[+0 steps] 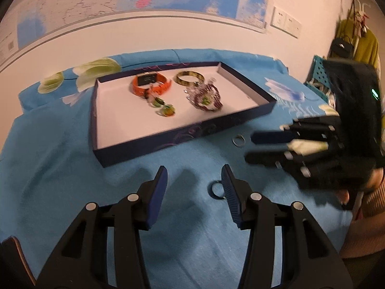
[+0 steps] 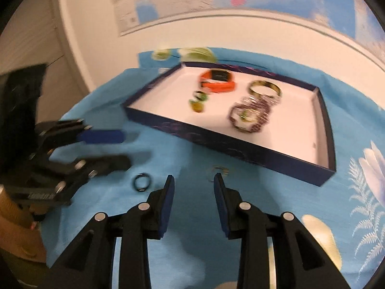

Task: Organize jewelry
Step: 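Move the left tool to the black ring while the right tool moves to the silver ring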

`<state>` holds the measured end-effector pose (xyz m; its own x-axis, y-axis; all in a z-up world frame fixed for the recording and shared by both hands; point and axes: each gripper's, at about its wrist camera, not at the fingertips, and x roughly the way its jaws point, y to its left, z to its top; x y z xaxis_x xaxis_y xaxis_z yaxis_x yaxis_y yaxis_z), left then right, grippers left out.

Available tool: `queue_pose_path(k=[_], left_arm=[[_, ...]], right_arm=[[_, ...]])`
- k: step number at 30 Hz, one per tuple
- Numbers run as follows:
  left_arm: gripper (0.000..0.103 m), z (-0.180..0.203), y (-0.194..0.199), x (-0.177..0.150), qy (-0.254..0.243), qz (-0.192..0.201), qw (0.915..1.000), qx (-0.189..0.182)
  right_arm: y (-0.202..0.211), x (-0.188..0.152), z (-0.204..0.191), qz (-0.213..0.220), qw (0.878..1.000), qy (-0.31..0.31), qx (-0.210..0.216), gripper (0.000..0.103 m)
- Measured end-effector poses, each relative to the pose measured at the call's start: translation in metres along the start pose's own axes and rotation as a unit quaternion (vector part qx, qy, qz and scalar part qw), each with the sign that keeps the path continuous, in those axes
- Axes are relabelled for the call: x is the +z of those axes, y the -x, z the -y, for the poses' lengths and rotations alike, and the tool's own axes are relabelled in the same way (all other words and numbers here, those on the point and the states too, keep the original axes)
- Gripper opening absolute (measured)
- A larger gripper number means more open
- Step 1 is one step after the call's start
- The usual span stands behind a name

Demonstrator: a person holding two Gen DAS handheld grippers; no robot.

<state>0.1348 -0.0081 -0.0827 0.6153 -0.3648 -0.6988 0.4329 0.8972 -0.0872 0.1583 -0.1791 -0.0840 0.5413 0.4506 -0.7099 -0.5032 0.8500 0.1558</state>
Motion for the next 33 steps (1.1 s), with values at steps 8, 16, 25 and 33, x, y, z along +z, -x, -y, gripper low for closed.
queue_pose_path(k=[8,16,25,33], left_arm=[[0.046,0.007,-0.003,-0.003,-0.005,-0.008,0.9999,-0.007],[0.046,0.010,-0.003,-0.005,-0.010,-0.012,0.9998,-0.014],[0.046,0.018,-0.004,-0.011,-0.028,-0.022,0.9991,-0.023],[0.045,0.021,-0.010,-0.010,-0.028,-0.032,0.9990,-0.014]], right_arm=[[-0.018,0.008,0.010,-0.016,0.999,0.001,-0.039,0.025],[-0.012,0.005,0.005,-0.019,0.999,0.017,-0.039,0.000],[0.006,-0.006,0.015,-0.009,1.000,-0.020,-0.002,0.005],[-0.013,0.004,-0.006,-0.018,0.999,0.023,-0.023,0.028]])
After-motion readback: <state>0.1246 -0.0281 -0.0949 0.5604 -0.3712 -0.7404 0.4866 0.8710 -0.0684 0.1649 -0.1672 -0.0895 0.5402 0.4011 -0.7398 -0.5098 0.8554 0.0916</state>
